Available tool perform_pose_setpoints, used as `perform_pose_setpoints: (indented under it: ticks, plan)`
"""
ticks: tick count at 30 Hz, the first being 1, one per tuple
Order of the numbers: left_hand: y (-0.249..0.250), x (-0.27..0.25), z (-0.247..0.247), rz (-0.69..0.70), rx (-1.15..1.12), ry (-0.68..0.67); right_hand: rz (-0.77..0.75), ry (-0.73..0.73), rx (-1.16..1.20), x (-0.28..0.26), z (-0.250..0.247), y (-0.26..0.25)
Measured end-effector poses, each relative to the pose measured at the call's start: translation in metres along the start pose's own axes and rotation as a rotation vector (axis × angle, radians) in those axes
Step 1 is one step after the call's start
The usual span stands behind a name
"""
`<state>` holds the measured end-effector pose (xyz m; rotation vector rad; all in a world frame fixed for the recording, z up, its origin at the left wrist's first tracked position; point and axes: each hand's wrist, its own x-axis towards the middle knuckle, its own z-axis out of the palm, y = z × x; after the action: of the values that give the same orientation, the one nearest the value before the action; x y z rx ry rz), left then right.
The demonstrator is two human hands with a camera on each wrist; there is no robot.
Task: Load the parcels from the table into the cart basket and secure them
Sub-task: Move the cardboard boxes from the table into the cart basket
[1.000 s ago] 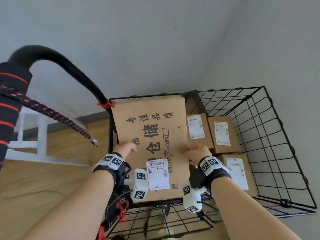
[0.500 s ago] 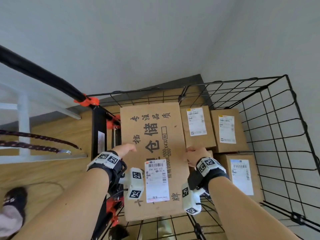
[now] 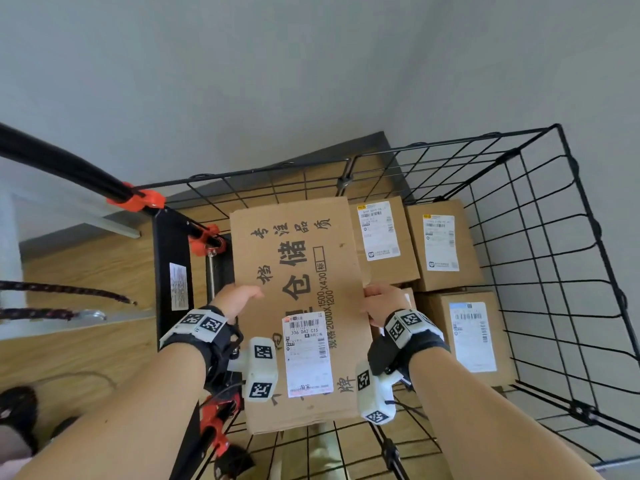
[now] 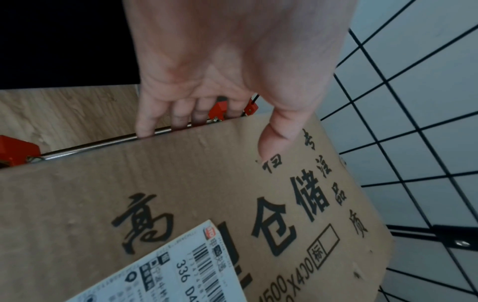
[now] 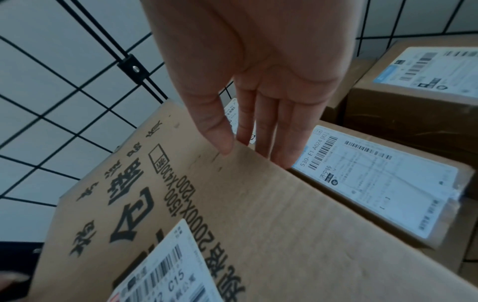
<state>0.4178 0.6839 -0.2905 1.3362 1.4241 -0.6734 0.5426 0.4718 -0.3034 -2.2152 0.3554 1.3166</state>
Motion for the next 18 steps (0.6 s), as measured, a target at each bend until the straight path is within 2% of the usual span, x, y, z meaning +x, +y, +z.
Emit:
perform_pose_setpoints:
  ticks: [3,8,15,18]
  plan:
    - [0.0,-0.002,-0.004,0.058,-0.059,0.057,-0.016,0.052,0.007,-0.013,-0.005,0.0]
    - [0.019,-0.029,-0.014,0.259,-0.006,0.175,-0.054,0.105,0.12,-0.048,-0.016,-0.003]
    - [0.032,-0.117,-0.011,0.437,0.128,0.009,-0.175,0.233,0.48,-0.143,-0.021,0.016]
    - [0.032,-0.17,0.0,0.559,0.201,-0.138,-0.189,0.298,0.635,-0.19,-0.013,0.034]
